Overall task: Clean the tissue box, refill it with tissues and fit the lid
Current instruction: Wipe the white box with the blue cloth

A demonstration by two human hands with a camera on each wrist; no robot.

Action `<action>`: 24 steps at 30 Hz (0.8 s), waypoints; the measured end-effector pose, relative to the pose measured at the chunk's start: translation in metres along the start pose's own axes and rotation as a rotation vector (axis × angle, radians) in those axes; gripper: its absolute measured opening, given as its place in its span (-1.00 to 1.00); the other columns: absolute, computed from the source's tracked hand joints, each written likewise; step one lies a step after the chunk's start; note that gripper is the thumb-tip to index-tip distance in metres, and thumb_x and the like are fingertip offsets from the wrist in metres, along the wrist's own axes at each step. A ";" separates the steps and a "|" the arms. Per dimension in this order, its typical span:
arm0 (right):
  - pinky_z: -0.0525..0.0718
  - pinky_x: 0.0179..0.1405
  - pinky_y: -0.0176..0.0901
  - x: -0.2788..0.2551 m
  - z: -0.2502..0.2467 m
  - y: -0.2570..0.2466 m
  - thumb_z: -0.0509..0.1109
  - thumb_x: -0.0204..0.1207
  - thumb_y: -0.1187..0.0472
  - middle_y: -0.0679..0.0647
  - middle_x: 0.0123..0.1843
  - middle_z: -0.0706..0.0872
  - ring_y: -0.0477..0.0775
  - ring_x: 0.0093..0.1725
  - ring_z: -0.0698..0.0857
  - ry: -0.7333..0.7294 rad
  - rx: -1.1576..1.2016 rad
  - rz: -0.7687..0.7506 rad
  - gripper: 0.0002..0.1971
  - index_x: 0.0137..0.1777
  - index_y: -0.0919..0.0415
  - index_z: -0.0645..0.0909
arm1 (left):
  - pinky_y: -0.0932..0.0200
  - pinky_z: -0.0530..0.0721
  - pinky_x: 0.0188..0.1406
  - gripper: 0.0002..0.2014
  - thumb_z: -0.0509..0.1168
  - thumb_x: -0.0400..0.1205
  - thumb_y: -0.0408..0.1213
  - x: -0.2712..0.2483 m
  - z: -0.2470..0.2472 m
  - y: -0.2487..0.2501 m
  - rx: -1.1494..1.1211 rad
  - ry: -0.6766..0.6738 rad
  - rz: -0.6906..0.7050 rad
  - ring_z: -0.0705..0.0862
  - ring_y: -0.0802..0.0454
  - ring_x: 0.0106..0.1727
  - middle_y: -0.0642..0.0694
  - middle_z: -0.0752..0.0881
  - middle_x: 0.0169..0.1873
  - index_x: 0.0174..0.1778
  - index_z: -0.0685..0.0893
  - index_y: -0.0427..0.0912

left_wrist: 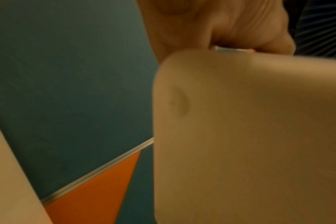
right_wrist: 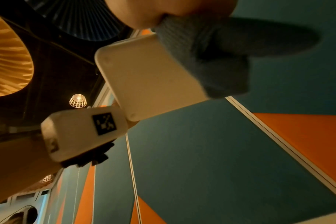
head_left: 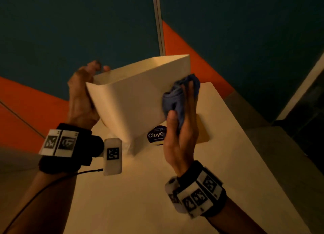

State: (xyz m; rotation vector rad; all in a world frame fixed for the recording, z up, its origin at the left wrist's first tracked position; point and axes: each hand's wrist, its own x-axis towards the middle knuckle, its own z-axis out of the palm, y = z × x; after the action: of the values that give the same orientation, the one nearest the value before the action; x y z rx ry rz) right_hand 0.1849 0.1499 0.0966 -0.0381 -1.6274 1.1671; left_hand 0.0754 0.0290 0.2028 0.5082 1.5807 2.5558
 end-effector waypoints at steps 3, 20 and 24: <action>0.14 0.68 0.16 -0.002 0.001 -0.005 -0.05 0.72 -0.08 0.10 0.67 0.17 0.07 0.72 0.04 -0.033 -0.038 -0.036 -0.48 0.64 0.00 0.00 | 0.07 0.54 -0.07 -0.94 0.30 0.25 -0.15 -0.004 0.000 -0.015 -0.020 -0.039 -0.001 0.63 0.12 -0.27 0.09 0.66 -0.38 -0.47 0.60 -0.04; 0.18 0.66 0.13 -0.015 0.002 -0.014 -0.03 0.71 -0.09 0.15 0.61 0.25 0.13 0.68 0.14 -0.171 -0.078 -0.149 -0.47 0.54 0.23 0.21 | 0.13 0.58 -0.09 -0.66 0.64 0.03 -0.11 -0.015 -0.023 -0.036 -0.037 -0.125 0.093 0.70 0.16 -0.27 0.15 0.65 -0.35 -0.69 0.54 -0.03; 0.12 0.70 0.10 0.004 0.001 0.007 -0.05 0.70 -0.10 0.02 0.66 0.13 0.01 0.71 0.03 -0.087 -0.043 0.016 -0.47 0.62 0.05 0.03 | 0.06 0.54 -0.03 -0.70 0.60 0.09 -0.19 -0.016 -0.034 -0.035 -0.034 -0.129 0.084 0.67 0.14 -0.25 0.14 0.62 -0.33 -0.69 0.54 -0.01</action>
State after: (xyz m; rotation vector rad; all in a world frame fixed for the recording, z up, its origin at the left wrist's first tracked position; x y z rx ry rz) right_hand 0.1786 0.1548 0.0952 -0.0277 -1.7317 1.1597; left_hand 0.0761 0.0118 0.1543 0.7349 1.5010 2.5460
